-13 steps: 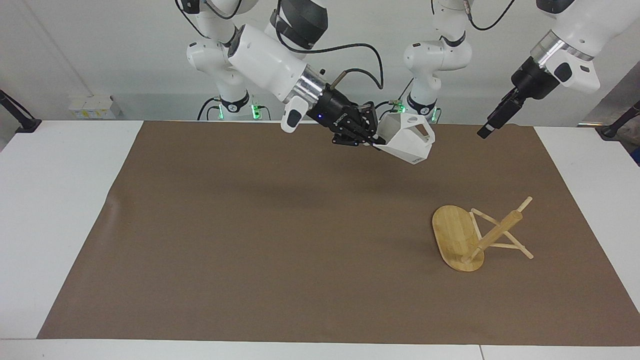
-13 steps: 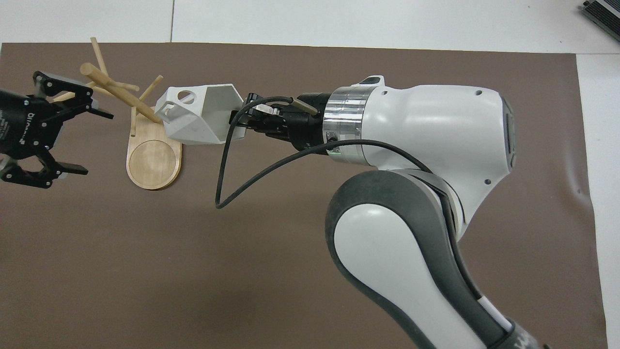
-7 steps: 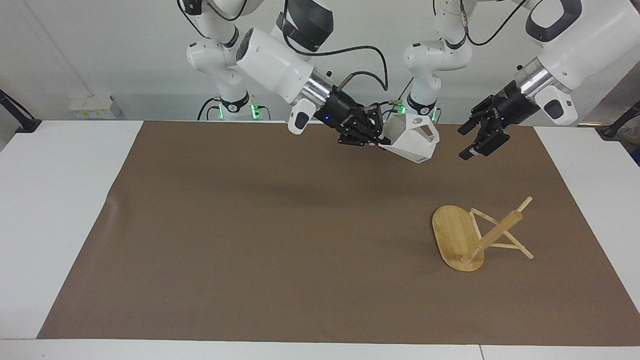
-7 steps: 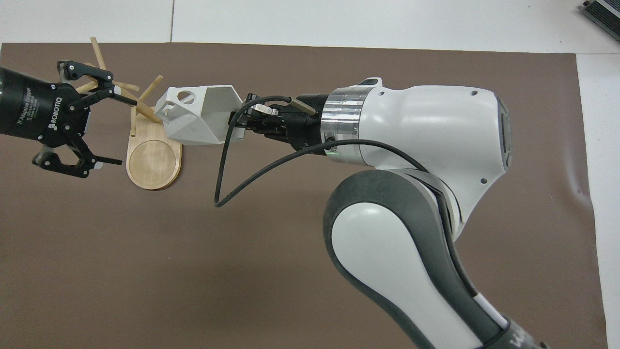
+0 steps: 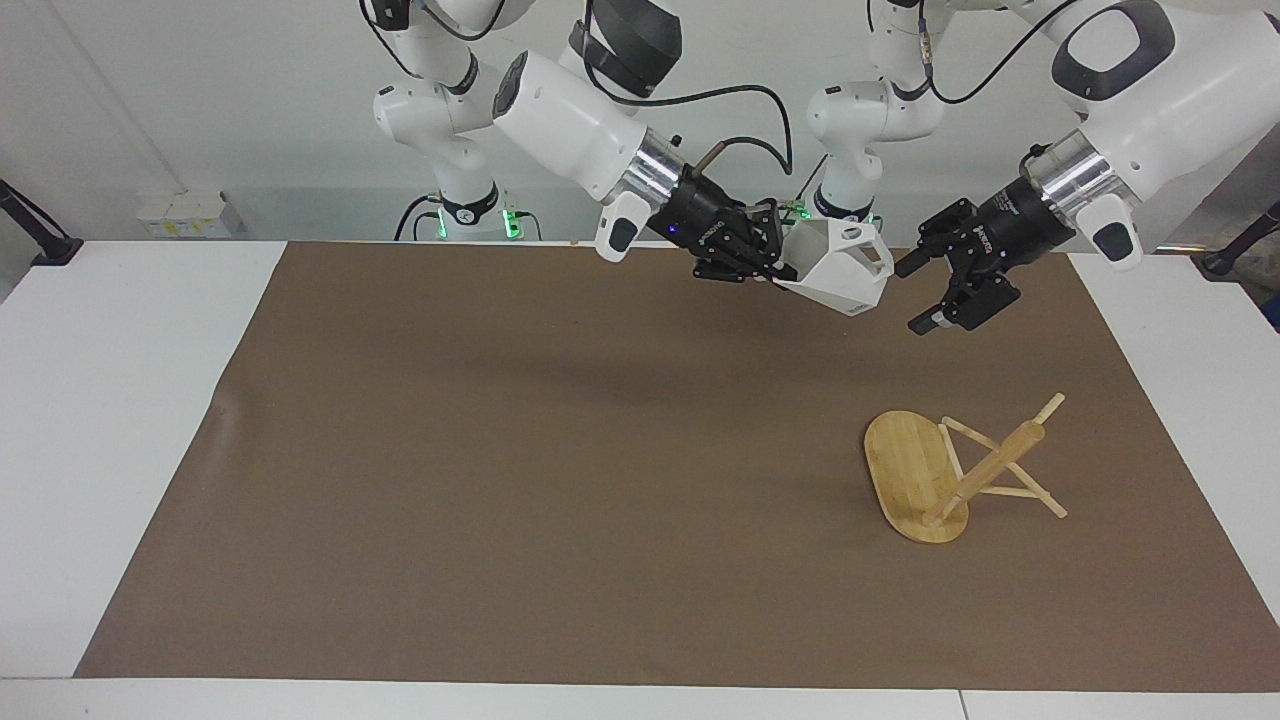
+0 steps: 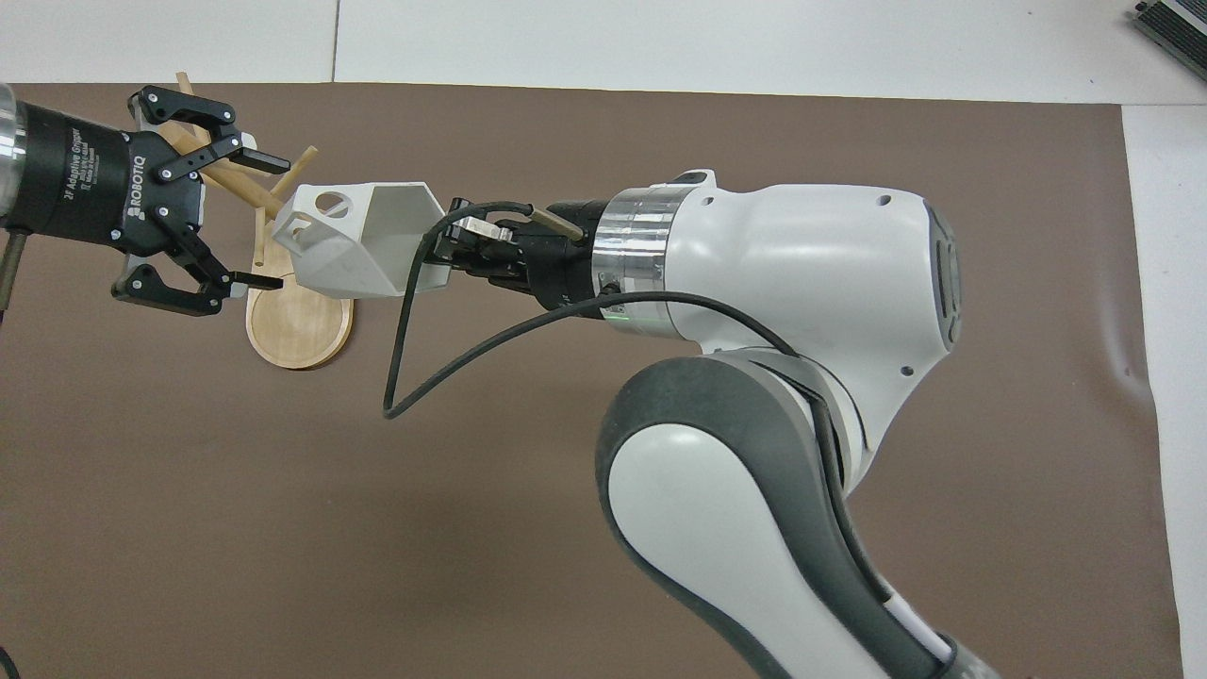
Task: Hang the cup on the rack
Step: 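Grasp the mug with the left gripper from the right gripper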
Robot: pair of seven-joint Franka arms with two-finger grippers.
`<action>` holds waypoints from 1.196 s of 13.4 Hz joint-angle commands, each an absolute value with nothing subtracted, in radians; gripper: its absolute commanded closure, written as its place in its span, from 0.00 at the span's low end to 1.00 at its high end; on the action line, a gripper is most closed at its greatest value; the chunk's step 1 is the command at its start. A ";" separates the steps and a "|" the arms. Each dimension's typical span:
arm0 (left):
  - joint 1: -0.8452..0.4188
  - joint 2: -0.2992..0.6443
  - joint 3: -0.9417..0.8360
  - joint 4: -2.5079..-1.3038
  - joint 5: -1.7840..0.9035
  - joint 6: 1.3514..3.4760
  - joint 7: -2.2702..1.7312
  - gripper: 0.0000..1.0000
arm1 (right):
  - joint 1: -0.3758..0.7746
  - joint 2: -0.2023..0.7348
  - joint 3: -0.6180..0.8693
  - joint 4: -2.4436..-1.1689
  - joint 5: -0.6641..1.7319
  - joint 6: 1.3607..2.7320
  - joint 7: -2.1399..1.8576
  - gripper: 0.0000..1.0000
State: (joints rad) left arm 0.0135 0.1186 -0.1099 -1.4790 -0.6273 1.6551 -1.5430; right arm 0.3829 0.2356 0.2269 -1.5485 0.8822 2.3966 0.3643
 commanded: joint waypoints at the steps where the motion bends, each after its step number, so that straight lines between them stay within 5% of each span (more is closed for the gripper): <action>1: 0.014 0.123 -0.114 -1.479 -0.647 1.634 -1.610 0.00 | 0.383 0.239 0.229 -1.546 0.907 2.414 0.374 1.00; 13: -0.038 0.084 -0.117 -1.531 -0.655 1.606 -1.664 0.00 | 0.379 0.239 0.229 -1.546 0.907 2.413 0.374 1.00; 14: -0.038 0.081 -0.117 -1.531 -0.657 1.606 -1.666 0.10 | 0.379 0.239 0.229 -1.545 0.907 2.413 0.374 1.00; 16: -0.038 0.080 -0.117 -1.531 -0.658 1.611 -1.684 0.54 | 0.379 0.239 0.229 -1.545 0.907 2.413 0.374 1.00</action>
